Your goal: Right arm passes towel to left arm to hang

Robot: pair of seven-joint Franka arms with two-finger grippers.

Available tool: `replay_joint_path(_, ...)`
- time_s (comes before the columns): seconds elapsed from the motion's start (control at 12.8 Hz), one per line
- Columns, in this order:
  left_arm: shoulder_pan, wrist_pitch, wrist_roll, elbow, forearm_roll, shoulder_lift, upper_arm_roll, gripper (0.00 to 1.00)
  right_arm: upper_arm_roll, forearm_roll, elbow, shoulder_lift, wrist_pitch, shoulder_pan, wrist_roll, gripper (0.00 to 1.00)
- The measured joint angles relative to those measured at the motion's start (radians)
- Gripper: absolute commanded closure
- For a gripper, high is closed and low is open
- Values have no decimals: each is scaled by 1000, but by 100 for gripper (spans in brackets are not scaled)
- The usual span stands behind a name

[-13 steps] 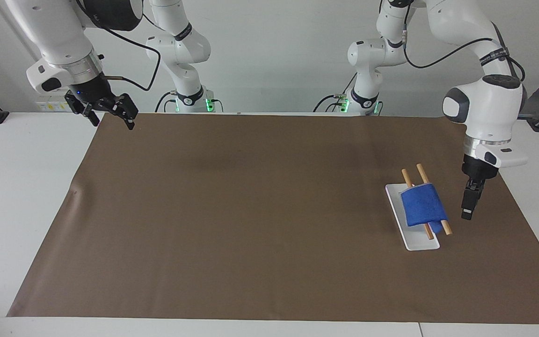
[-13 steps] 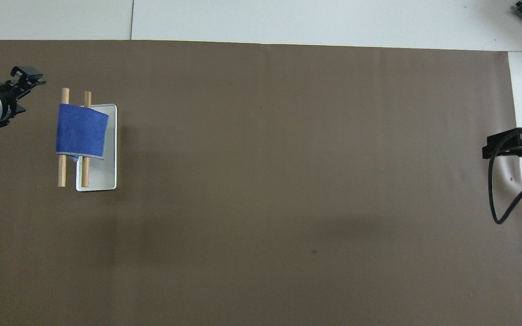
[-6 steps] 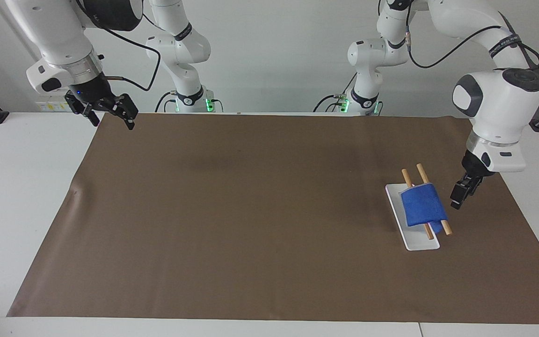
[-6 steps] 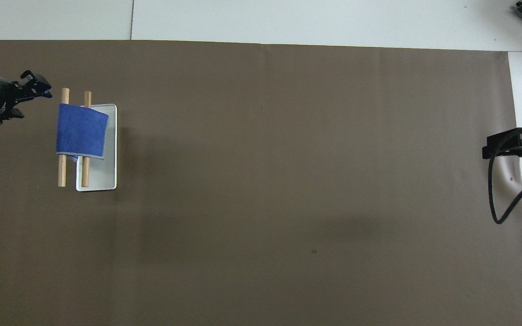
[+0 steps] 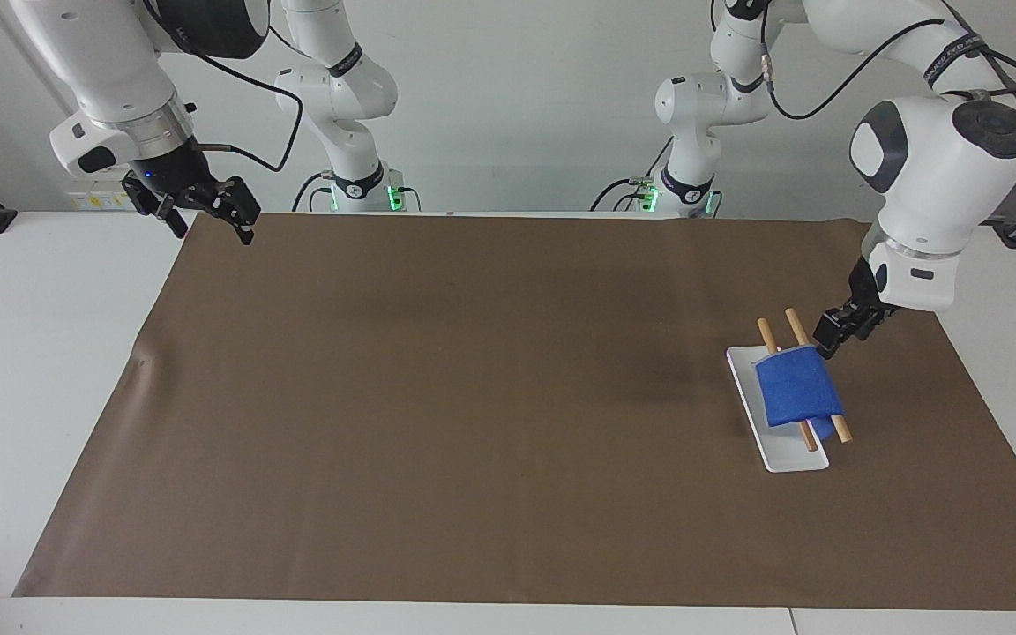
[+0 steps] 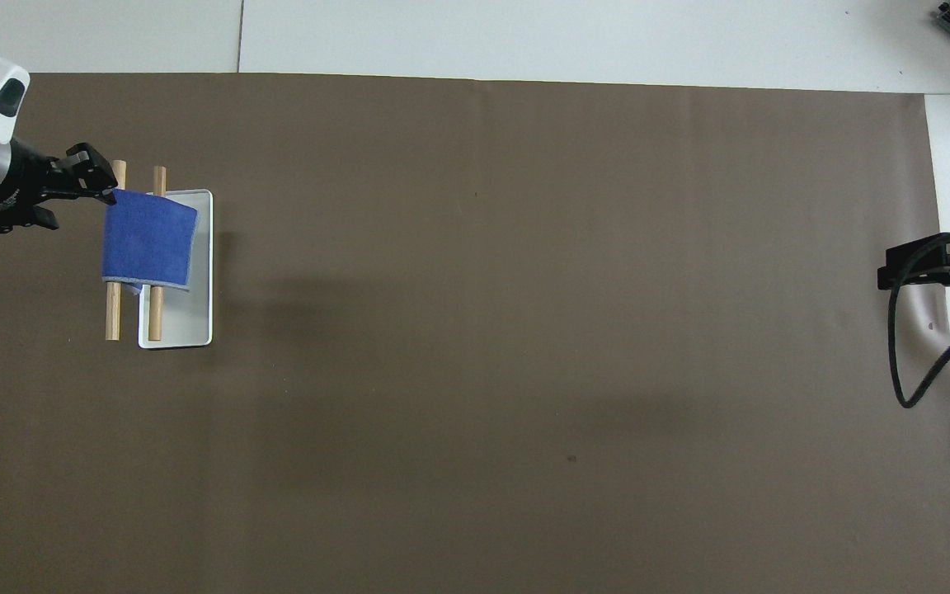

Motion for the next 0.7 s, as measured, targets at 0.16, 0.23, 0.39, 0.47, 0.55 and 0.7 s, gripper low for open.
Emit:
replay_joint_path(0.16,0,-66,34,31,-9,-5,-20,35,0,0,0,0,0,0,0,0)
replay_joint_path(0.23,0,-90,66,40,-17,-16,-24,37,0,0,0,0,0,0,0,0)
replay_joint_path(0.39,0,-134,151,48,-30,-51,-24,34,0,0,0,0,0,0,0,0)
replay_joint_path(0.47,0,-149,186,48,-32,-73,-22,22,0,0,0,0,0,0,0,0)
replay_joint_path(0.55,1,-164,207,47,-33,-92,-22,0,0,0,0,0,0,0,0,0)
replay_joint_path(0.7,0,-183,221,39,-34,-111,-22,0,0,0,0,0,0,0,0,0)
